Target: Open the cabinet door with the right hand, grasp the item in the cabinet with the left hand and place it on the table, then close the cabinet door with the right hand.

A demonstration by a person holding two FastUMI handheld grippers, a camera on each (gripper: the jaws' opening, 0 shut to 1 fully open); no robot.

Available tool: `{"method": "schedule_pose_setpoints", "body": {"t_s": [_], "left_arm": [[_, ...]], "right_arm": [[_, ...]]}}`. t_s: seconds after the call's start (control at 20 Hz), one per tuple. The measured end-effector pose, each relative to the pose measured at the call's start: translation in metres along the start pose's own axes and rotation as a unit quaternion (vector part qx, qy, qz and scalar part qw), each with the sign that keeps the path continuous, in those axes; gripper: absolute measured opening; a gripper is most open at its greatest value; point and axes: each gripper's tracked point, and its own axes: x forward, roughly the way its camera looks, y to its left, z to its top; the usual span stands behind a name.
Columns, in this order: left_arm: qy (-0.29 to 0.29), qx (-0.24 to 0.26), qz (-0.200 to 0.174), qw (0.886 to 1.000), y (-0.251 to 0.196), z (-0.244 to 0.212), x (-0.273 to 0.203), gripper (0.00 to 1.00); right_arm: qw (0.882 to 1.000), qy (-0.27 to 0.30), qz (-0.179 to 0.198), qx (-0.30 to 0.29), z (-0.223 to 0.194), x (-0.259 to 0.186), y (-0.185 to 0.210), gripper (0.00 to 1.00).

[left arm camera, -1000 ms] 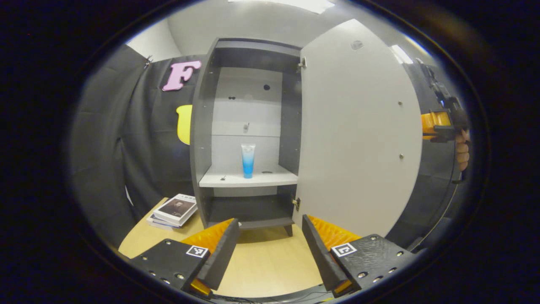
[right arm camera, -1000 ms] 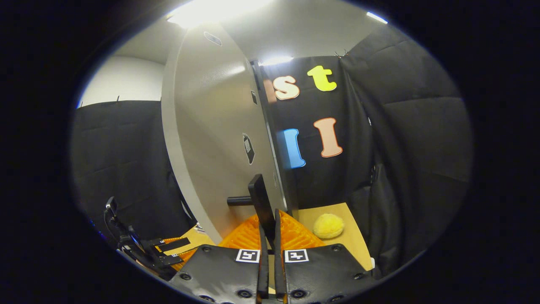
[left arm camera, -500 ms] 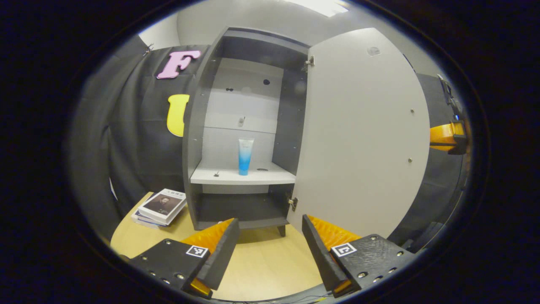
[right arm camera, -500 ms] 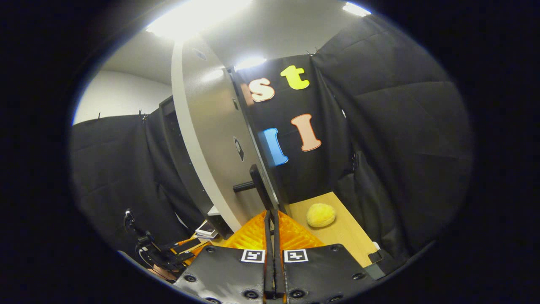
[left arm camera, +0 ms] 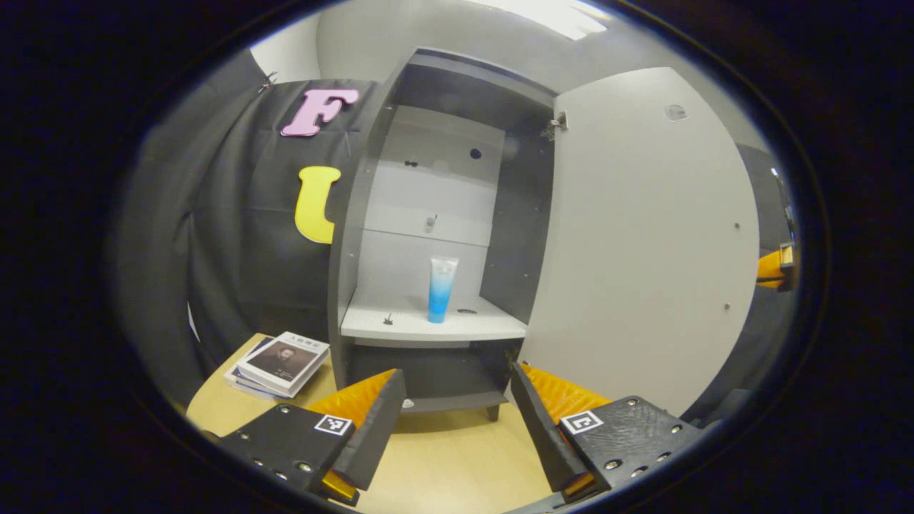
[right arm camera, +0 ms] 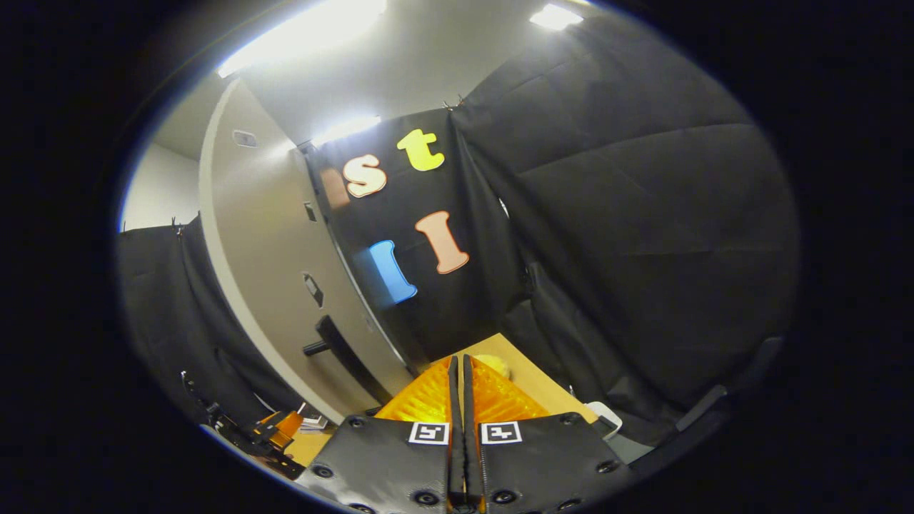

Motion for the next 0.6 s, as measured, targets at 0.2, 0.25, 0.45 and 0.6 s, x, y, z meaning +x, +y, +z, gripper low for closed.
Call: {"method": "schedule_pose_setpoints", "body": {"t_s": [0.2, 0.25, 0.45, 0.6], "left_arm": [[-0.013, 0.011, 0.019, 1.000, 0.009, 0.019, 0.034, 0.90], [-0.017, 0.013, 0.024, 0.999, 0.008, 0.023, 0.044, 0.90], [-0.023, 0.023, 0.046, 0.998, 0.002, 0.036, 0.094, 0.90], [-0.021, 0.021, 0.061, 0.998, 0.001, 0.040, 0.139, 0.90]], "right_arm": [[0.999, -0.004, -0.014, -0.042, 0.012, 0.038, -0.013, 0.02], [0.999, -0.007, -0.012, -0.049, 0.017, 0.051, -0.015, 0.02], [0.998, -0.012, 0.000, -0.064, 0.032, 0.096, -0.020, 0.02], [0.995, -0.025, -0.004, -0.099, 0.044, 0.124, -0.030, 0.02]]}}
